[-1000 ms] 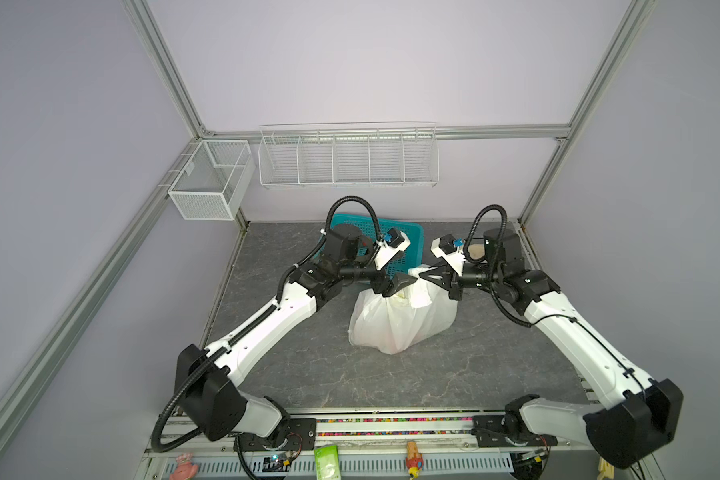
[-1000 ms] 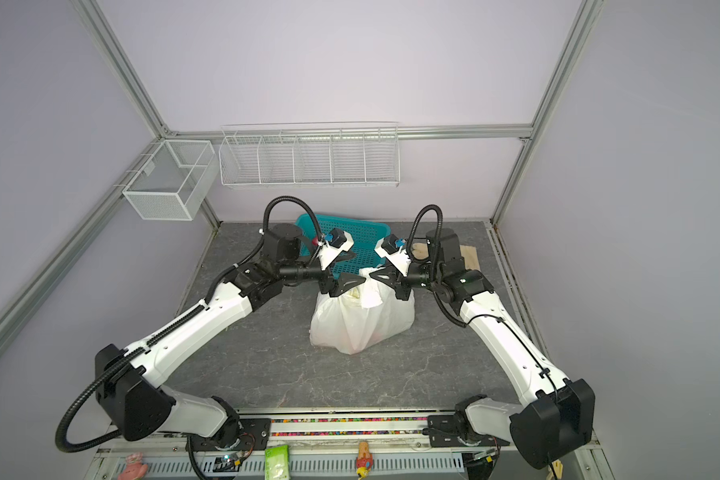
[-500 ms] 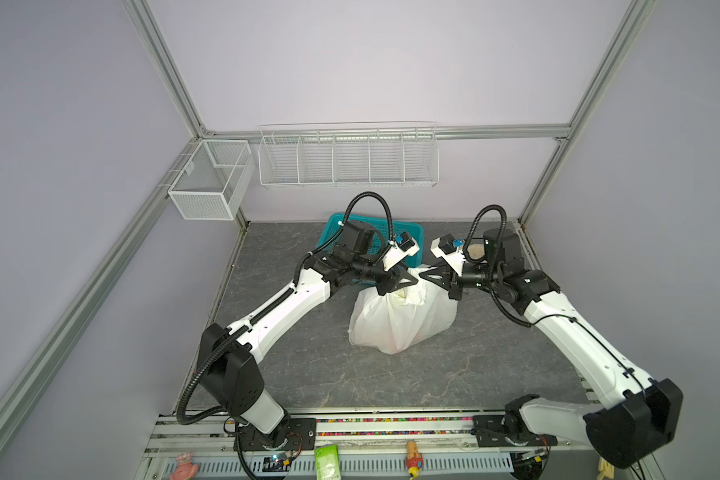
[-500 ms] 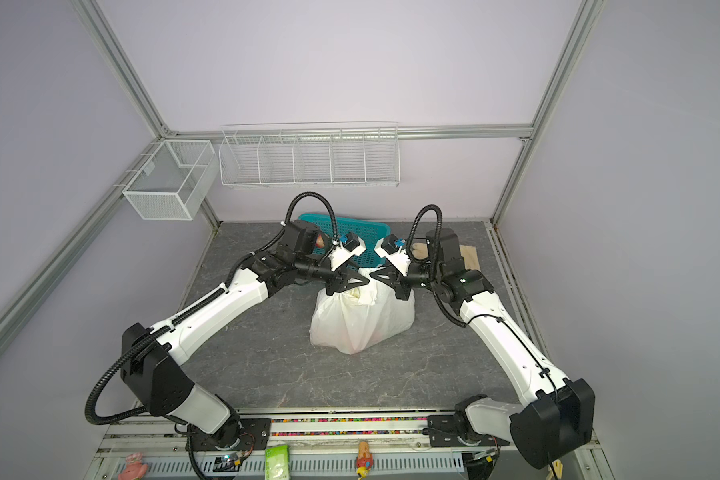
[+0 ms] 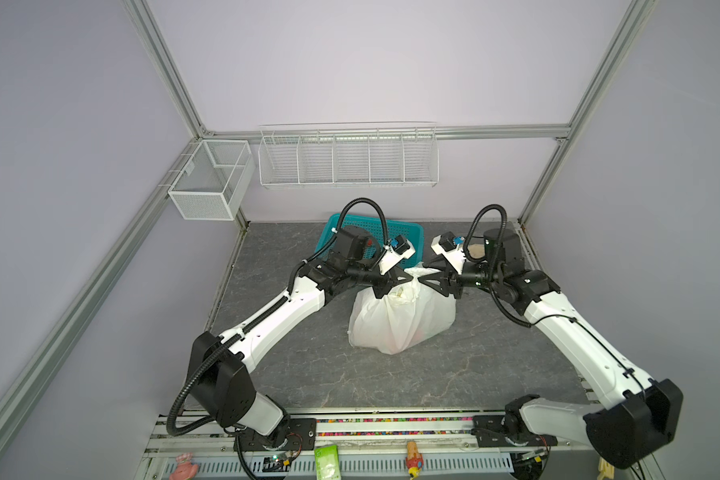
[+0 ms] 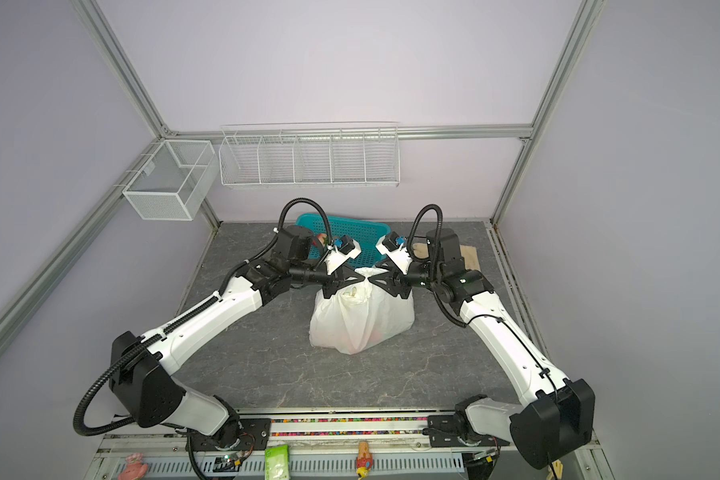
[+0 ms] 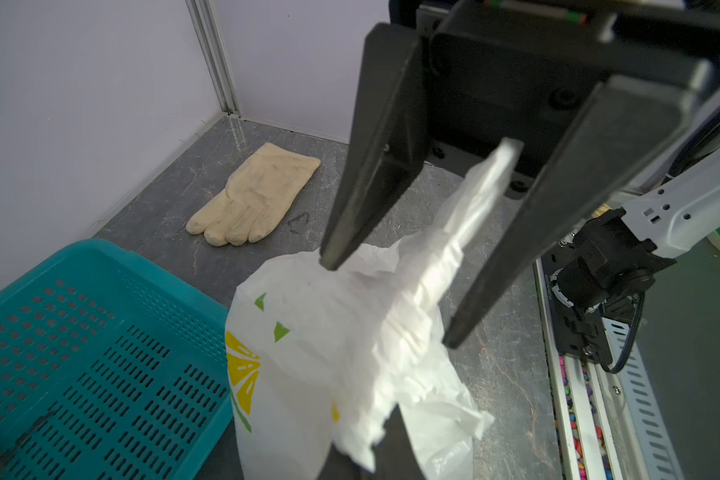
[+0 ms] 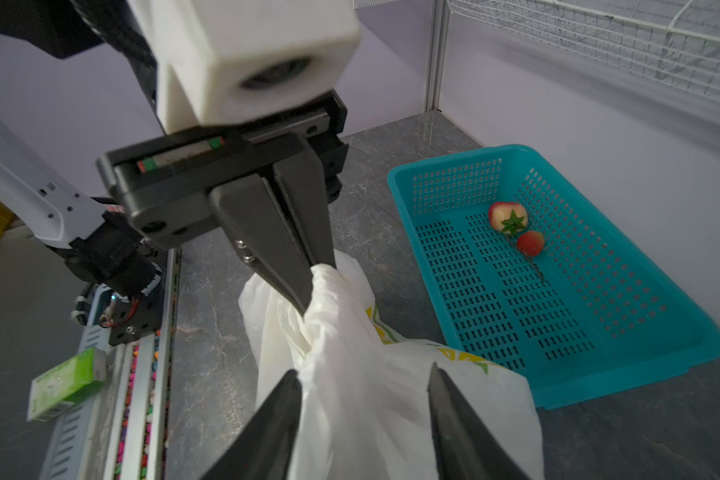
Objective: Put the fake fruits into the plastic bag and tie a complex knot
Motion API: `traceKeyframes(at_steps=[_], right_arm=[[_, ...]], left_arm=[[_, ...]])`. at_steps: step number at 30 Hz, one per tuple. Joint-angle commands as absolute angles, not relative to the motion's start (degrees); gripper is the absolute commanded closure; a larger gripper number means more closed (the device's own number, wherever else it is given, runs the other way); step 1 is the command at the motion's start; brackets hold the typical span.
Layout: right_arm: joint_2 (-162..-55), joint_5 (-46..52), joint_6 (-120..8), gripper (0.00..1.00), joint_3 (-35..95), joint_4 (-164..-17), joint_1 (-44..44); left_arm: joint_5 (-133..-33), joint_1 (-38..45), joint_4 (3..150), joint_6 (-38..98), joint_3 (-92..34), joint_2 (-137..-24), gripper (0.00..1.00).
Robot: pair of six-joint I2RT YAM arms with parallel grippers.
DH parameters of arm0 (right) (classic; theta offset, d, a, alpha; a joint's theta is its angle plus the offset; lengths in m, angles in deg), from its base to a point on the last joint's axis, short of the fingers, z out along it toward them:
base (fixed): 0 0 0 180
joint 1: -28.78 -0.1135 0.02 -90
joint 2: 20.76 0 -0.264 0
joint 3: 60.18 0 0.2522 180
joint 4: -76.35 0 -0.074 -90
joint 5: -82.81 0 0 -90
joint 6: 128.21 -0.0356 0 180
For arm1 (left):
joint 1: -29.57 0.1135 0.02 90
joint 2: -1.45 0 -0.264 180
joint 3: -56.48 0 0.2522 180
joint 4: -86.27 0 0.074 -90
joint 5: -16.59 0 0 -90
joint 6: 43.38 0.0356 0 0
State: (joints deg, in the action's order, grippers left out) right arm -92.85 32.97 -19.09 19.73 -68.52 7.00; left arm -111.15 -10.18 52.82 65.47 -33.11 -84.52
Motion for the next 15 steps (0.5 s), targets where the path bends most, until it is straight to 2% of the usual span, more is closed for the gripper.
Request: traceKeyframes(at_steps=[1,11,15], right_arm=[[-92.52,34.99,-19.33,0.40,17.40,-70.12,6.86],[-95.61,35.76,-19.58,0.36,16.66,-73.60,4.30],[-97.27,33.99,-18.36,0.41,17.82,-72.31,3.94]], left_arm=[[-110.85,-10.07,57.47,64.80,-32.12,-82.68,1.00],[-110.97,-10.24,57.72,64.41,-31.70,-82.84,1.00],[-111.16,-10.34,57.61,64.62,-31.77,-82.75,1.00]])
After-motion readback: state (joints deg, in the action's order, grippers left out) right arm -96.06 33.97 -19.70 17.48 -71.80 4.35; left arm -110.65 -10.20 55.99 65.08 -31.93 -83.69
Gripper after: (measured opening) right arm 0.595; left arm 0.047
